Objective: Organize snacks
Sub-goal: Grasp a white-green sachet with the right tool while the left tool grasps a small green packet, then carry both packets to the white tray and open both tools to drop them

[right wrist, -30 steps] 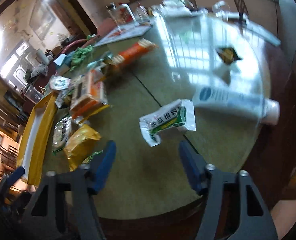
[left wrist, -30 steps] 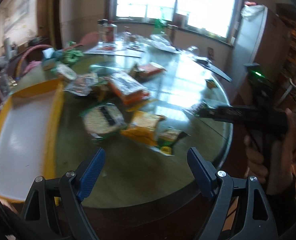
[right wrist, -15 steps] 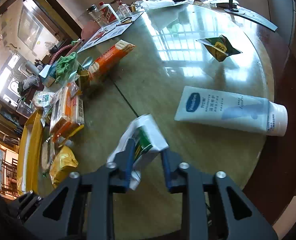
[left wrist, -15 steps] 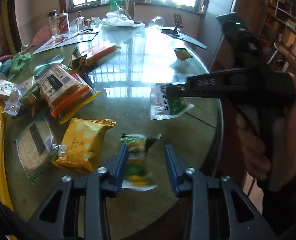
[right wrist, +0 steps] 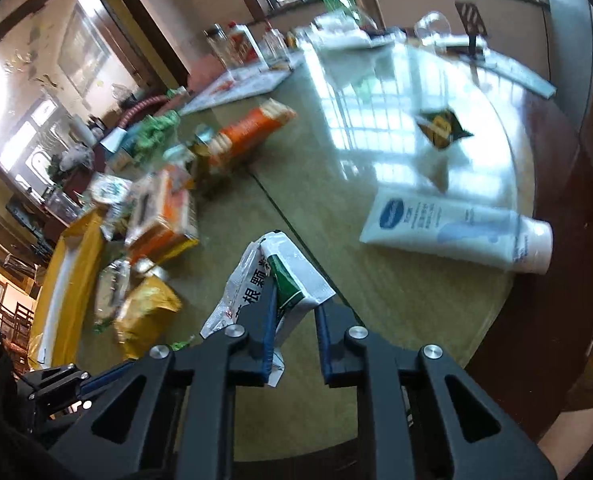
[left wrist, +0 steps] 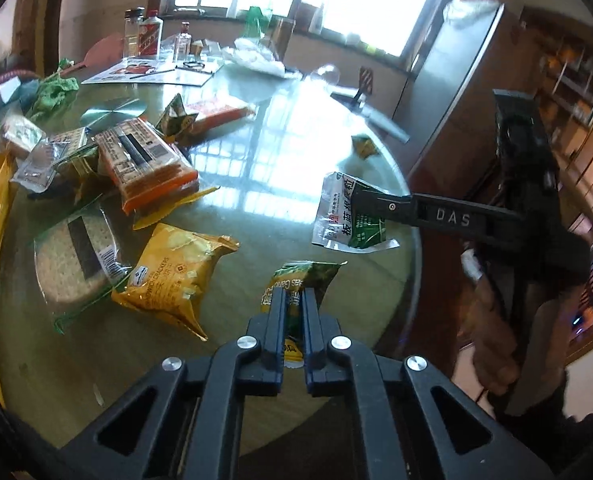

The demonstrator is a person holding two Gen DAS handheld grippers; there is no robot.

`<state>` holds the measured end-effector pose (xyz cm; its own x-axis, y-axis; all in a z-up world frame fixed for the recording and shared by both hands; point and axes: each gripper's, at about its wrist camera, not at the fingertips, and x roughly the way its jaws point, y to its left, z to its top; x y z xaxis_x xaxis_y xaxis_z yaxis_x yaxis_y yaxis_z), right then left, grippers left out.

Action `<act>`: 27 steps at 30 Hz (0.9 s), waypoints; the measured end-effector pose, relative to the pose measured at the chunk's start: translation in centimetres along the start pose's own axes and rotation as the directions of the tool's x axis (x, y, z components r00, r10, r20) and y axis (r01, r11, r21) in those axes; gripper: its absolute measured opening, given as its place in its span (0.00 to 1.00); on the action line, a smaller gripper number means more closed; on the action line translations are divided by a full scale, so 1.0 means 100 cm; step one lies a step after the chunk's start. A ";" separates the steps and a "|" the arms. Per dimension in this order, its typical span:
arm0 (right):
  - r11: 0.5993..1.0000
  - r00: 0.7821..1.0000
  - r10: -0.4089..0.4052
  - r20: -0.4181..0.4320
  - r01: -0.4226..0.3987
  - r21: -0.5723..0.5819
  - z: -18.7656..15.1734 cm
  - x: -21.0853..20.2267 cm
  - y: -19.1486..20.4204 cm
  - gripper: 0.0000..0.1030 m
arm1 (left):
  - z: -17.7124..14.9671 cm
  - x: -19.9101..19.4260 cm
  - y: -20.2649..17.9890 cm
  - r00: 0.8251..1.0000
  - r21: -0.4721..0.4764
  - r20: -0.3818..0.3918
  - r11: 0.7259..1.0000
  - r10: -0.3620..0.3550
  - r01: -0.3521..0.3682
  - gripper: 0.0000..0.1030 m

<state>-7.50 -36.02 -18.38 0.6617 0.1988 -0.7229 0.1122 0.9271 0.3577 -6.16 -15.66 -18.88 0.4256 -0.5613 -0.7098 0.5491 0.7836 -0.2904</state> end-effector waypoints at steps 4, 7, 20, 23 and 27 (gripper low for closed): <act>0.998 0.997 0.037 0.073 -0.034 -0.045 0.001 -0.023 0.022 0.18 | -0.001 -0.027 0.010 0.997 -0.077 0.057 0.996 -0.044 0.048 0.04; 0.992 0.989 0.092 0.112 -0.081 -0.096 0.000 -0.038 0.053 0.18 | -0.002 -0.062 0.026 0.991 -0.128 0.136 0.992 0.016 0.001 0.04; 0.828 0.926 0.359 -0.119 -0.374 -0.418 -0.047 0.016 0.268 0.18 | -0.062 -0.186 0.176 0.804 -0.531 0.188 0.747 0.564 -0.400 0.04; 0.791 0.909 0.353 -0.222 -0.417 -0.447 -0.065 0.047 0.310 0.18 | -0.075 -0.185 0.200 0.773 -0.564 0.102 0.676 0.627 -0.474 0.04; 0.772 0.910 0.286 -0.301 -0.405 -0.490 -0.087 0.073 0.339 0.19 | -0.091 -0.176 0.215 0.788 -0.587 0.049 0.656 0.613 -0.474 0.04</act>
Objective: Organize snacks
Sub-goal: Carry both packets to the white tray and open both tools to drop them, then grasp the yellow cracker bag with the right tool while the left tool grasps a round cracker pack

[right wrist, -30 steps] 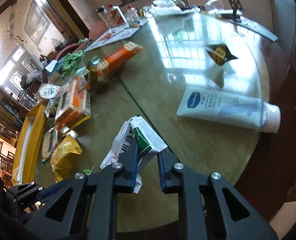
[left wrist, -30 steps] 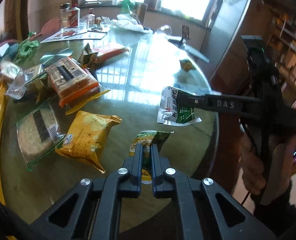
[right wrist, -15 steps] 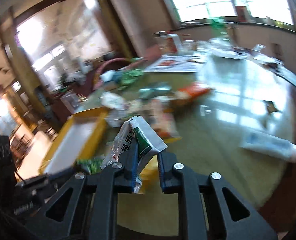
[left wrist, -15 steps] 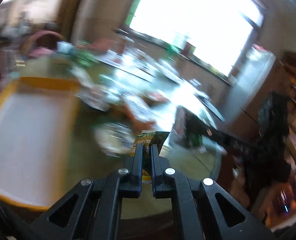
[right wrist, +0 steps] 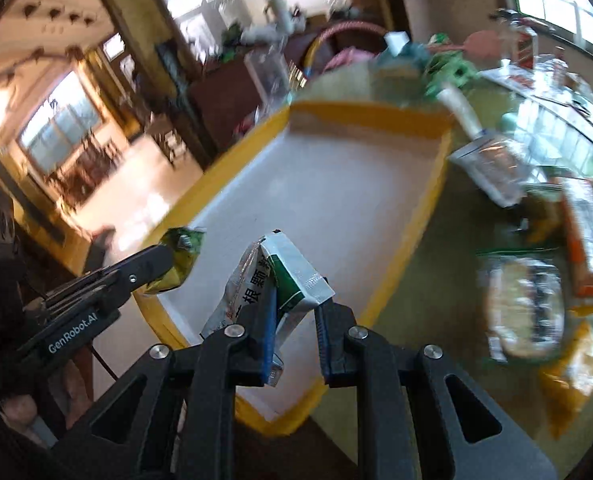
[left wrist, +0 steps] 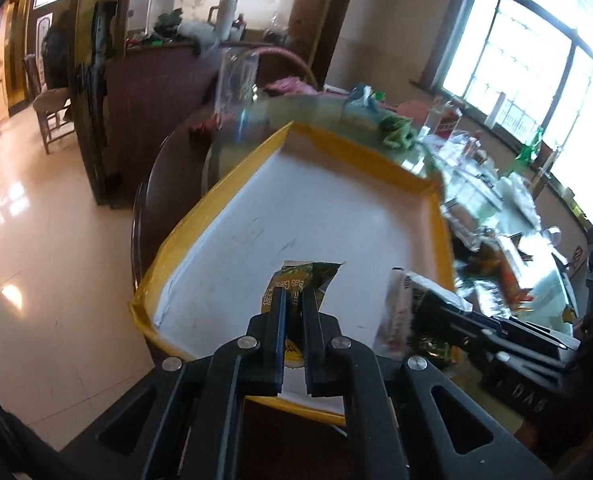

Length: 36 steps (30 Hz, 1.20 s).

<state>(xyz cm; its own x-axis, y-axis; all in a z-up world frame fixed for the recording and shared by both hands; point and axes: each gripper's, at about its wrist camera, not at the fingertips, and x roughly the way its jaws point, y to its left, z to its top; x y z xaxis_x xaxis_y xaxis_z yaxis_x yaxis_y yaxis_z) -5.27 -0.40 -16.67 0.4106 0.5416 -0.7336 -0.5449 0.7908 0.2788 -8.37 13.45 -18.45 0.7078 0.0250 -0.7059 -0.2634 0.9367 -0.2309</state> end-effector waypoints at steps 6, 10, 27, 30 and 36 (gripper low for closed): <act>0.987 0.994 -0.104 -0.024 0.100 -0.125 -0.004 0.026 0.025 0.19 | -0.006 0.004 0.003 0.996 0.053 -0.021 0.995 0.082 -0.081 0.05; 0.980 0.989 -0.141 -0.054 0.131 -0.153 -0.012 0.034 0.025 0.20 | -0.001 0.018 0.001 0.994 0.034 -0.093 0.998 0.064 -0.061 0.09; 1.000 0.994 -0.003 0.112 0.000 0.027 -0.039 -0.068 -0.037 0.72 | -0.003 -0.040 -0.042 0.974 -0.012 0.107 0.980 -0.198 0.201 0.72; 0.993 0.987 -0.091 0.132 0.080 0.091 -0.053 -0.090 -0.069 0.72 | -0.009 -0.041 -0.065 0.964 0.039 0.097 0.969 -0.246 0.243 0.73; 0.916 0.970 -0.239 0.042 0.211 0.341 -0.082 -0.107 -0.143 0.72 | -0.013 -0.033 -0.098 0.960 0.100 0.041 0.957 -0.278 0.273 0.74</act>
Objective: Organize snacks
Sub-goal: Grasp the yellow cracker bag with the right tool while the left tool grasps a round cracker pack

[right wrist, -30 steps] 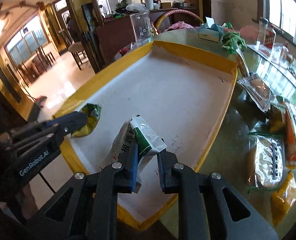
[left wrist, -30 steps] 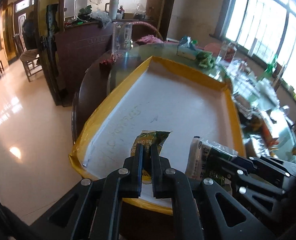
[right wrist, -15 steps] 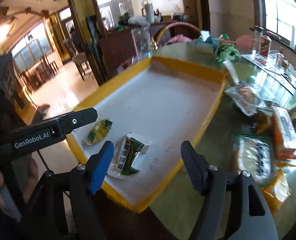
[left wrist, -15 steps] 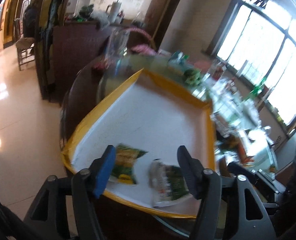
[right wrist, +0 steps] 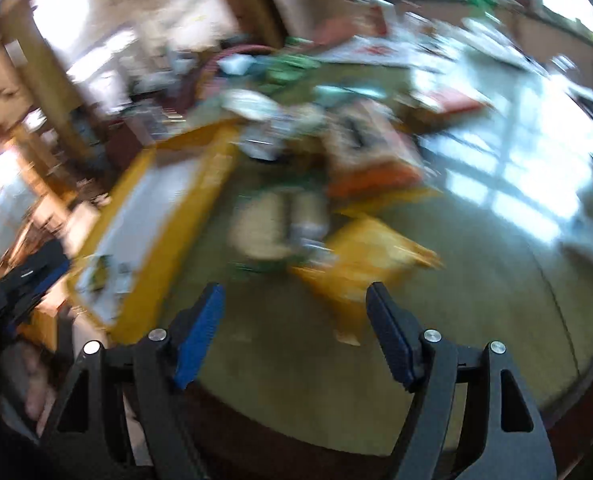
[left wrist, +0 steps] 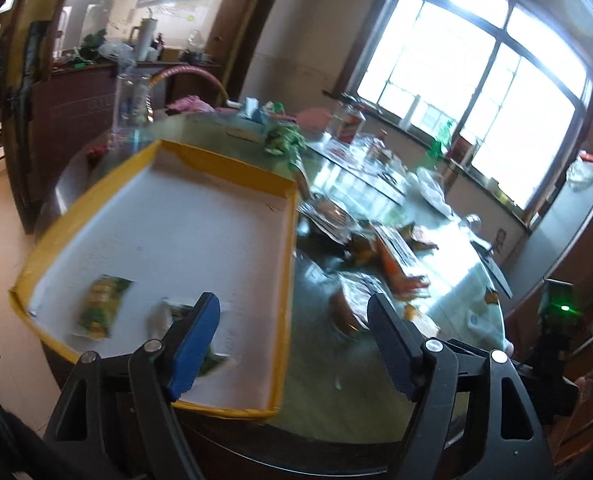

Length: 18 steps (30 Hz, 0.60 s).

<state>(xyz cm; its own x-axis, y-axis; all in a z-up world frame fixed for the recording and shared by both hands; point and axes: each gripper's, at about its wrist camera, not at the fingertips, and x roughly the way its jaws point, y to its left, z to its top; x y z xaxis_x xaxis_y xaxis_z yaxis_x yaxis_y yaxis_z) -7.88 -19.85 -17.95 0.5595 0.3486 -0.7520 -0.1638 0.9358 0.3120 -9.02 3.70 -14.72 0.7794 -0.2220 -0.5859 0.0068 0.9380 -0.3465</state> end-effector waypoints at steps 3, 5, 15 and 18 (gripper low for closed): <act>0.998 0.999 -0.028 -0.035 0.029 0.053 -0.001 0.005 -0.014 0.72 | -0.003 0.001 -0.004 1.000 0.006 -0.006 1.000 -0.010 0.010 0.74; 0.996 0.999 -0.003 -0.050 0.008 0.090 0.003 0.014 -0.017 0.72 | -0.005 0.002 -0.007 1.000 0.016 -0.006 1.000 0.003 -0.003 0.74; 0.980 0.995 -0.078 -0.070 0.089 0.175 0.030 0.048 -0.021 0.72 | -0.011 -0.003 -0.010 1.000 0.012 0.008 1.000 0.018 -0.018 0.74; 0.984 0.992 -0.105 -0.069 0.114 0.139 0.032 0.050 -0.019 0.72 | -0.011 -0.002 -0.013 1.000 0.024 0.003 0.999 0.029 -0.029 0.74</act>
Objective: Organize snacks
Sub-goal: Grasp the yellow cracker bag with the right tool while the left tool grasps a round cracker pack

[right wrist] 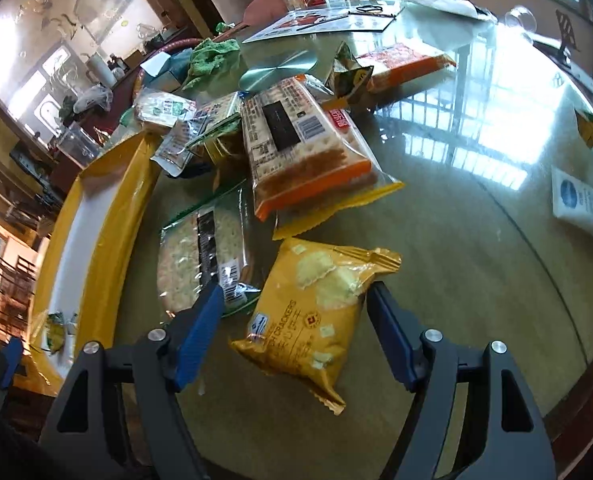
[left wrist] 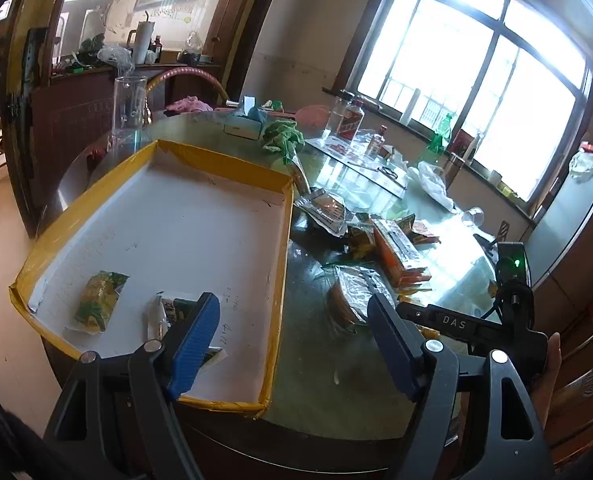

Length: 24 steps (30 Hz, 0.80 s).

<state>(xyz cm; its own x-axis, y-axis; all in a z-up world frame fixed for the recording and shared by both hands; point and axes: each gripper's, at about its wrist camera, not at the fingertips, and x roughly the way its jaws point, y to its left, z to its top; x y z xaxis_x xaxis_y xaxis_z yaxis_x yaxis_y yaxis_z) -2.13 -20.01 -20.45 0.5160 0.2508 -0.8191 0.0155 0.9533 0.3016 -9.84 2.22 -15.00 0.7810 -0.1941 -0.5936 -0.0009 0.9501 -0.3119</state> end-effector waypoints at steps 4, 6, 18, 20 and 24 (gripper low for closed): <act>0.997 0.999 -0.051 0.012 0.051 -0.054 -0.003 -0.002 -0.004 0.69 | -0.001 0.003 -0.007 1.000 0.013 -0.010 1.000 -0.009 0.009 0.74; 0.996 0.999 -0.051 0.015 0.052 -0.077 -0.008 -0.006 -0.008 0.57 | -0.001 0.007 -0.010 1.000 0.019 -0.021 1.000 -0.012 0.013 0.74; 0.989 0.998 -0.043 0.041 0.048 -0.143 -0.037 -0.035 -0.044 0.45 | 0.005 0.111 -0.078 0.945 0.097 -0.323 0.992 -0.045 0.080 0.76; 0.988 0.998 -0.041 0.043 0.047 -0.149 -0.039 -0.038 -0.048 0.45 | 0.005 0.131 -0.086 0.934 0.094 -0.357 0.993 -0.035 0.073 0.76; 0.988 0.998 -0.022 0.062 0.031 -0.151 -0.042 -0.040 -0.051 0.46 | 0.008 0.146 -0.097 0.945 0.119 -0.325 0.993 0.043 -0.004 0.76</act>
<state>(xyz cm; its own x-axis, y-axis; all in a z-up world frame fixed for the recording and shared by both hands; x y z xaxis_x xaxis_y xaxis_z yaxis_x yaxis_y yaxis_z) -7.86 -25.18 -20.78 0.5679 0.2190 -0.7934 -0.0983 0.9751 0.1988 2.08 -9.68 -20.03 0.5345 -0.2222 -0.8154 0.0700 0.9732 -0.2193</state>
